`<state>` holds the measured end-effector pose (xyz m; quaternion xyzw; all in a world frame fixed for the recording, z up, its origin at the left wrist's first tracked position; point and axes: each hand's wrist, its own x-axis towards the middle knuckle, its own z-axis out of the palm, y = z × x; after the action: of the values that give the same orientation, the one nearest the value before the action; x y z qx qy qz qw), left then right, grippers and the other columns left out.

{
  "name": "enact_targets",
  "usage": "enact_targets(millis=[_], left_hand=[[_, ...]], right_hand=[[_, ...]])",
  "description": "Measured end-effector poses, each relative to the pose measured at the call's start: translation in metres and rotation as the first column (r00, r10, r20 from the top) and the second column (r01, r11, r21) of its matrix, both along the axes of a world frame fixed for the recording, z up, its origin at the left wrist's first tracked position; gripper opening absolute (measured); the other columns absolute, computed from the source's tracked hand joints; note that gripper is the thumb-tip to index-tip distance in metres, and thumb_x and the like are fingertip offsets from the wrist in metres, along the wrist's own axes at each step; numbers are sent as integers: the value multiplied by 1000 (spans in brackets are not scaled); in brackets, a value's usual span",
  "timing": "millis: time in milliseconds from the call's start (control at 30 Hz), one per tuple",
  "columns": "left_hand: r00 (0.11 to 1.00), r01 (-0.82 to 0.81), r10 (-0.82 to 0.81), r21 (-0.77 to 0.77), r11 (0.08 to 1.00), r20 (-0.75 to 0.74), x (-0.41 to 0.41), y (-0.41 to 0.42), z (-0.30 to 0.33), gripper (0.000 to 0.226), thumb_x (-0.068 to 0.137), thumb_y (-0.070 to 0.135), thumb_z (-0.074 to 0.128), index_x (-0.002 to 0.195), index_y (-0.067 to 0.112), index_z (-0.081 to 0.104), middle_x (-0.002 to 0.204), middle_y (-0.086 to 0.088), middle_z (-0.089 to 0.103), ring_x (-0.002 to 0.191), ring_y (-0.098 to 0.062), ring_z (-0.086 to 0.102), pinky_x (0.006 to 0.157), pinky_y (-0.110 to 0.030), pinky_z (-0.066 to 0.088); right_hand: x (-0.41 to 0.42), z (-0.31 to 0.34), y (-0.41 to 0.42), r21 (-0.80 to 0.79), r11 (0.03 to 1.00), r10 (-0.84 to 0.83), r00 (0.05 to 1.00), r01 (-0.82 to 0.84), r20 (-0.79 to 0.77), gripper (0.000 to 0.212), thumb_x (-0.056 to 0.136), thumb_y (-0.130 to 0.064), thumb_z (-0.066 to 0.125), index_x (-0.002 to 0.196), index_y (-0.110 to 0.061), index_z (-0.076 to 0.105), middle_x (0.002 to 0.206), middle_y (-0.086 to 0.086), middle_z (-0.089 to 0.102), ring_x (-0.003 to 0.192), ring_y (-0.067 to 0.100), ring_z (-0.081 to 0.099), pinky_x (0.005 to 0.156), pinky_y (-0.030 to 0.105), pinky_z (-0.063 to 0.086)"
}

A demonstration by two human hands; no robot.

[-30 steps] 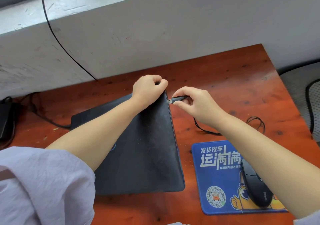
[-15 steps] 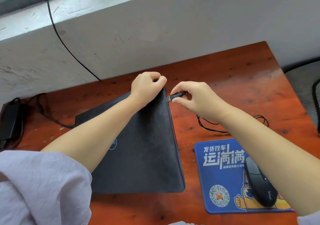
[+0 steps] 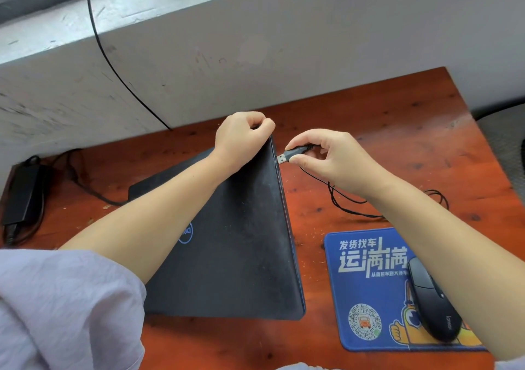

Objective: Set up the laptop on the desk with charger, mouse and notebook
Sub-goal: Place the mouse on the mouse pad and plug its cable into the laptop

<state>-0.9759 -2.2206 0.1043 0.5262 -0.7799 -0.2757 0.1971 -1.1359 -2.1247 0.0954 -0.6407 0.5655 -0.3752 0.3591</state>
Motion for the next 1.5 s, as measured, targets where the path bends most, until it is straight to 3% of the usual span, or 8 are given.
enact_targets(millis=[200, 267, 433, 633, 867, 1133, 1333, 1500], left_hand=[[1000, -3, 3, -23, 1000, -6, 0, 1, 2, 38, 79, 26, 46, 45, 18, 29, 46, -2, 24, 52, -17, 27, 61, -38, 38], [1000, 1, -1, -13, 1000, -9, 0, 1, 1, 38, 78, 27, 46, 45, 19, 30, 43, -1, 28, 50, -15, 27, 58, -35, 35], [1000, 11, -11, -21, 1000, -13, -1, -1, -3, 41, 80, 25, 48, 44, 20, 30, 43, 2, 24, 48, -13, 25, 53, -29, 25], [1000, 20, -20, -19, 1000, -2, -1, 0, -4, 38, 81, 23, 48, 47, 17, 33, 46, 2, 26, 50, -14, 27, 51, -28, 24], [1000, 6, -6, -16, 1000, 5, 0, 0, -2, 39, 80, 25, 46, 46, 18, 28, 47, 0, 23, 51, -16, 25, 49, -29, 23], [1000, 2, -2, -9, 1000, 3, 0, -1, -4, 38, 78, 27, 46, 45, 19, 30, 44, 0, 25, 49, -14, 25, 49, -27, 25], [1000, -14, 14, -6, 1000, 24, -2, 0, -9, 32, 75, 31, 44, 56, 6, 49, 48, 0, 33, 52, -15, 33, 53, -30, 30], [998, -8, 8, -11, 1000, 65, -5, -4, -18, 30, 74, 33, 43, 52, 12, 43, 46, -1, 31, 49, -13, 31, 51, -30, 29]], right_hand=[[2, 5, 0, -30, 999, 9, 996, -12, -93, 15, 83, -15, 68, 98, -16, 69, 86, -2, 66, 65, 12, 52, 63, 6, 38], [2, 10, -2, -52, 998, 34, 983, -44, -179, 15, 83, -16, 67, 98, -15, 69, 78, -2, 62, 60, 5, 46, 62, 6, 36], [2, 19, -7, -80, 992, 72, 944, -102, -321, 19, 84, -20, 66, 101, -13, 68, 86, 3, 64, 63, 10, 49, 70, 24, 45], [-1, 15, -4, -48, 995, 81, 977, -92, -199, 16, 82, -14, 68, 99, -12, 70, 82, 1, 63, 60, 3, 46, 65, 4, 35], [5, 4, 3, -36, 999, -25, 997, 23, -75, 17, 83, -12, 67, 100, -12, 69, 77, -13, 56, 63, 1, 47, 66, 5, 34], [6, 6, 3, -101, 995, -10, 993, -2, -115, 16, 83, -11, 67, 99, -8, 70, 74, -1, 55, 62, 3, 44, 64, 7, 34], [14, -2, 3, -134, 991, -15, 989, -5, -145, 18, 81, -12, 69, 99, -8, 70, 73, -2, 53, 63, 14, 46, 64, 6, 34], [11, -9, 4, -89, 996, -15, 988, 1, -155, 21, 82, -14, 68, 103, -11, 67, 89, 1, 61, 74, 7, 51, 71, 9, 36]])
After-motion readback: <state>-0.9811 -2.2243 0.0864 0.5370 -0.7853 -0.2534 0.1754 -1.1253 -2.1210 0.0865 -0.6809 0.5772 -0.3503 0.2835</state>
